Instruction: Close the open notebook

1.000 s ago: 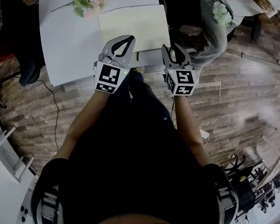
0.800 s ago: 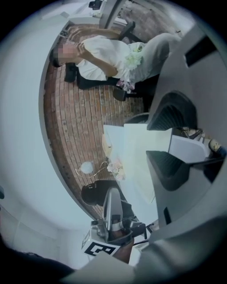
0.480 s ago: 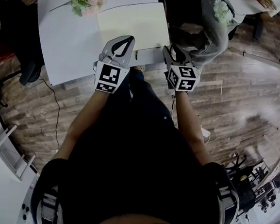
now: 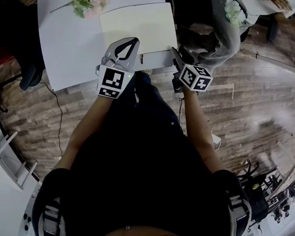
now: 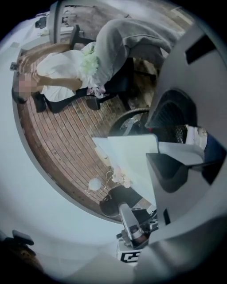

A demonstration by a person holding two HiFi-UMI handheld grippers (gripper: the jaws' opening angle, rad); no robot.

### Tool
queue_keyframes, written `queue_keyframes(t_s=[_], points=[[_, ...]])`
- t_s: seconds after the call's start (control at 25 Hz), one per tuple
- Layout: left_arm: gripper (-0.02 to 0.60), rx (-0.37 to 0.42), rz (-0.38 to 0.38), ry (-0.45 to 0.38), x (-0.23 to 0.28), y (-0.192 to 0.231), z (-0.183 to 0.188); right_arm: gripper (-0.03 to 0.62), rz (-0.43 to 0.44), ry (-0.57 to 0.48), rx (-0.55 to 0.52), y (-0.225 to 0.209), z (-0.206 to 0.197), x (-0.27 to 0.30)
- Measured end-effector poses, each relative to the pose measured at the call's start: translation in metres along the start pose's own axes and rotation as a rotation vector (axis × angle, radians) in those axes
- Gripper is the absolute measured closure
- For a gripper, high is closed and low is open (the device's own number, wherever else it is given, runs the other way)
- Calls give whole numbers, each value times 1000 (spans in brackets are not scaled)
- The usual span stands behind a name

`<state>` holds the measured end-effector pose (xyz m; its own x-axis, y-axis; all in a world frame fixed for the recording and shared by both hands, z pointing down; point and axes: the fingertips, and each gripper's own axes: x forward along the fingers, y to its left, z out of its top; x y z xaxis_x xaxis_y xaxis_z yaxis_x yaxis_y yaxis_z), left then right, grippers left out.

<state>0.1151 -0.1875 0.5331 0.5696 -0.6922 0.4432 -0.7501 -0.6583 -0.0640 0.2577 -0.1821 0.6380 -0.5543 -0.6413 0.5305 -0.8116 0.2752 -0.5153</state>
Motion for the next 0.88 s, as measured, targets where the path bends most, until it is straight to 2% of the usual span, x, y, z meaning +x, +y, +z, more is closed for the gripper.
queue_keyframes(t_s=[0.44,0.88], points=[[575,3,-1,7,1,2,-1,453,96,-24,272,-7,-7,6],[574,1,5,3,0,1,-1,494,104,-40,281,-3,0,2]])
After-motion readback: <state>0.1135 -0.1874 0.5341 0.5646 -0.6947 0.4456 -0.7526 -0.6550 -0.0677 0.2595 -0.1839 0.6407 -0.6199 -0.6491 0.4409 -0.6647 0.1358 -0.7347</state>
